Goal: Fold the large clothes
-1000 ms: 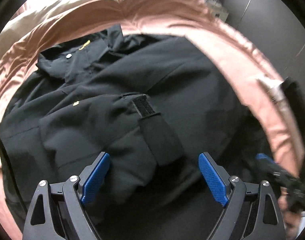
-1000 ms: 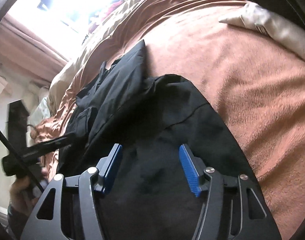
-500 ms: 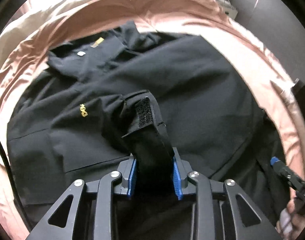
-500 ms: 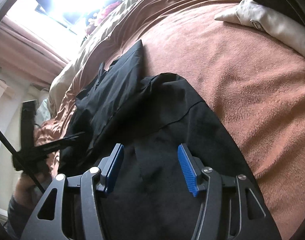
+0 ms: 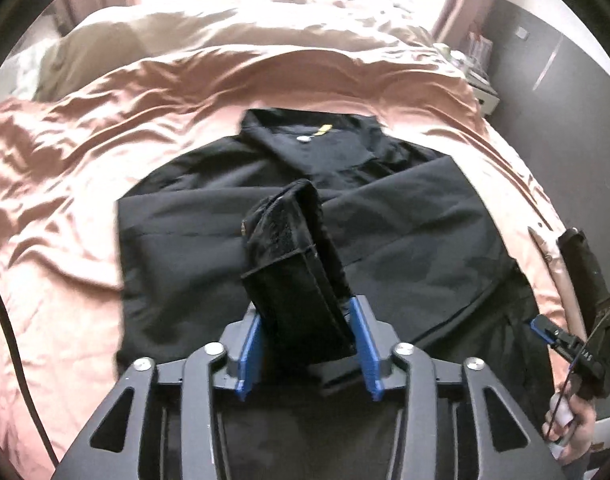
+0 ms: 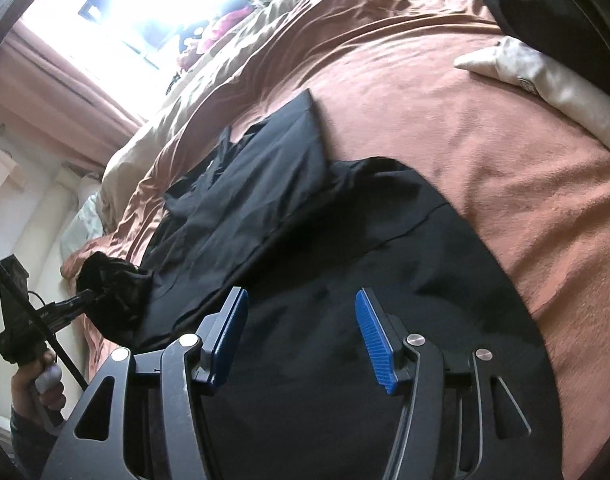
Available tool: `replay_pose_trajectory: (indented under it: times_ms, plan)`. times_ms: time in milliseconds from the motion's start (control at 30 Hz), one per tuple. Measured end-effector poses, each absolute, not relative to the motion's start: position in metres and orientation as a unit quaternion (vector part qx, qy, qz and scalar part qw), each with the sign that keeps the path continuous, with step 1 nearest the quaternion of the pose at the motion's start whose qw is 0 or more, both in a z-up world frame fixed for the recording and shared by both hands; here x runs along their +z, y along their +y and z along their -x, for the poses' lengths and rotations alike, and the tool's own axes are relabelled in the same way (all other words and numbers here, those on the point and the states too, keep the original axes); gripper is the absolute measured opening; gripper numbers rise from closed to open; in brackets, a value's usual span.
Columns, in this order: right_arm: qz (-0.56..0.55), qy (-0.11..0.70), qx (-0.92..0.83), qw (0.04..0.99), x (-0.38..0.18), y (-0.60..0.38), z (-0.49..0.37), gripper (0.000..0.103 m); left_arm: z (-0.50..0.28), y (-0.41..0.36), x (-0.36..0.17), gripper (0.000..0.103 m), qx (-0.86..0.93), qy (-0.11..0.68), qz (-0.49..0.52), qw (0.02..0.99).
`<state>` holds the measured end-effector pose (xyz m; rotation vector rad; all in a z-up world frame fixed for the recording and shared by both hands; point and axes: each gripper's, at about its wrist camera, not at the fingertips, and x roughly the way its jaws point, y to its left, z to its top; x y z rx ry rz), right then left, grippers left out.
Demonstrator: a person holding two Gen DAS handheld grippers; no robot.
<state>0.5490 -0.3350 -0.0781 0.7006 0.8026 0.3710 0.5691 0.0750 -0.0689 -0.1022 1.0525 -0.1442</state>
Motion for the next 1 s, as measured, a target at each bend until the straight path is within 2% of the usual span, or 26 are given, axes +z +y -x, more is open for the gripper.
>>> replay_pose_trajectory:
  times_ms: [133,167,433,767,867,933,967,1000]
  plan:
    - [-0.318,0.380,0.180,0.850,-0.069,-0.323,-0.546,0.054,-0.549,0.112,-0.064,0.078,-0.037,0.494,0.055,0.867]
    - [-0.314,0.381,0.183,0.850,-0.067,-0.320,-0.546,0.054,-0.546,0.120,-0.063,0.079,-0.034,0.492,0.060,0.868]
    - [-0.288,0.384,0.182,0.858,-0.058,-0.301,-0.548,0.054,-0.534,0.174,-0.091,0.080,-0.008,0.507,0.119,0.853]
    - [-0.271,0.397,0.162,0.862,-0.059,-0.302,-0.567,0.054,-0.558,0.179,-0.160,0.080,-0.007,0.554,0.131,0.822]
    - [-0.282,0.408,0.161,0.853,-0.064,-0.306,-0.585,0.054,-0.566,0.173,-0.172,0.071,-0.015,0.559,0.121,0.820]
    - [-0.288,0.416,0.162,0.847,-0.067,-0.307,-0.599,0.054,-0.573,0.166,-0.177,0.053,-0.012,0.563,0.089,0.822]
    - [-0.288,0.419,0.160,0.846,-0.068,-0.307,-0.608,0.054,-0.577,0.163,-0.178,0.047,-0.007,0.562,0.067,0.824]
    - [-0.288,0.420,0.160,0.846,-0.069,-0.306,-0.614,0.054,-0.579,0.163,-0.178,0.033,-0.005,0.561,0.061,0.826]
